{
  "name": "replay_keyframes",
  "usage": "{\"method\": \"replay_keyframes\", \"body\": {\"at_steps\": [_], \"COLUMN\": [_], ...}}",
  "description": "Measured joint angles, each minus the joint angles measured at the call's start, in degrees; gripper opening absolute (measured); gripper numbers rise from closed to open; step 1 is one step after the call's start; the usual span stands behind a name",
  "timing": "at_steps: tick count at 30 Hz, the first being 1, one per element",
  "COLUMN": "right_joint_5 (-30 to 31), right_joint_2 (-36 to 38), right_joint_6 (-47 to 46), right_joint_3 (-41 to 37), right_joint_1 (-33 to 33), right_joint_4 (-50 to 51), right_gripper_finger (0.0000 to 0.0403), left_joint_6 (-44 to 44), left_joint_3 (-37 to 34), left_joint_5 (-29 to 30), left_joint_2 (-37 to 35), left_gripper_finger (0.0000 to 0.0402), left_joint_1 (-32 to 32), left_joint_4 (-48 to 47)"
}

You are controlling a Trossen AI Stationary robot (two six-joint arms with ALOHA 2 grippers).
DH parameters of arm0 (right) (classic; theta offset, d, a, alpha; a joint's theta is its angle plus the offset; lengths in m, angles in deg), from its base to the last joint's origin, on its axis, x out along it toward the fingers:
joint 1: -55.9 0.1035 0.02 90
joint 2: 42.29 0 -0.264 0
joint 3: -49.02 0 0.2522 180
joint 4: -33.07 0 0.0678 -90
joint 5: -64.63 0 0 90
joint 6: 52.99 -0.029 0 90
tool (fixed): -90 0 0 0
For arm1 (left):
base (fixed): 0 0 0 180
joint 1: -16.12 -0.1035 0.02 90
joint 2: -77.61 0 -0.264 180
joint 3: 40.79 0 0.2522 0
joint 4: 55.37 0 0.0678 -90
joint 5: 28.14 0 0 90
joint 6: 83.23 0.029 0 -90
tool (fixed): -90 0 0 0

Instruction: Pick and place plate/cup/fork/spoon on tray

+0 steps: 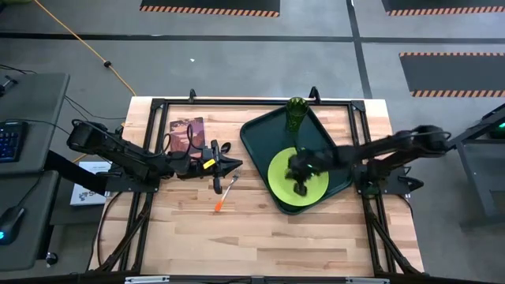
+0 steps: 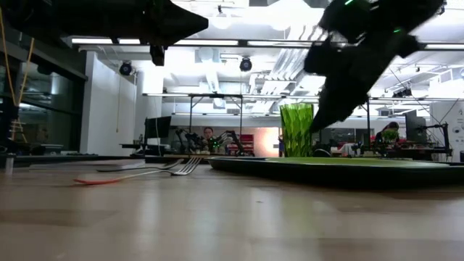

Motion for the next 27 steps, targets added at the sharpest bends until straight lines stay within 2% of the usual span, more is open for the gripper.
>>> {"method": "replay_keyframes", "body": {"at_steps": [2,5,12,19,27], "right_joint_5": [-4.7,-6.0,-3.1,-1.1,0.5], "right_joint_2": [2.4,3.1,-4.3,-12.6,-14.3], "right_joint_6": [-2.9,-4.9,0.0,2.4,1.3], "right_joint_3": [-2.9,-4.0,2.7,7.4,8.8], "right_joint_1": [2.9,8.1,17.6,18.0,17.4], "right_joint_4": [-7.0,-12.4,-8.7,-1.0,4.6], "right_gripper_finger": [0.0000,0.0000,0.0000,0.0000,0.0000], "left_joint_6": [0.3,0.5,0.5,0.5,0.5], "left_joint_3": [0.0,0.0,0.0,0.0,0.0], "left_joint_5": [0.0,0.7,0.9,1.0,1.1], "left_joint_2": [0.0,0.0,0.0,0.0,0.0], "left_gripper_finger": [0.0003,0.0003,0.0003,0.0003,0.0003], "left_joint_1": [-0.1,-0.1,-0.1,-0.1,-0.1], "left_joint_4": [0.0,-0.1,-0.3,-0.3,-0.7]}}
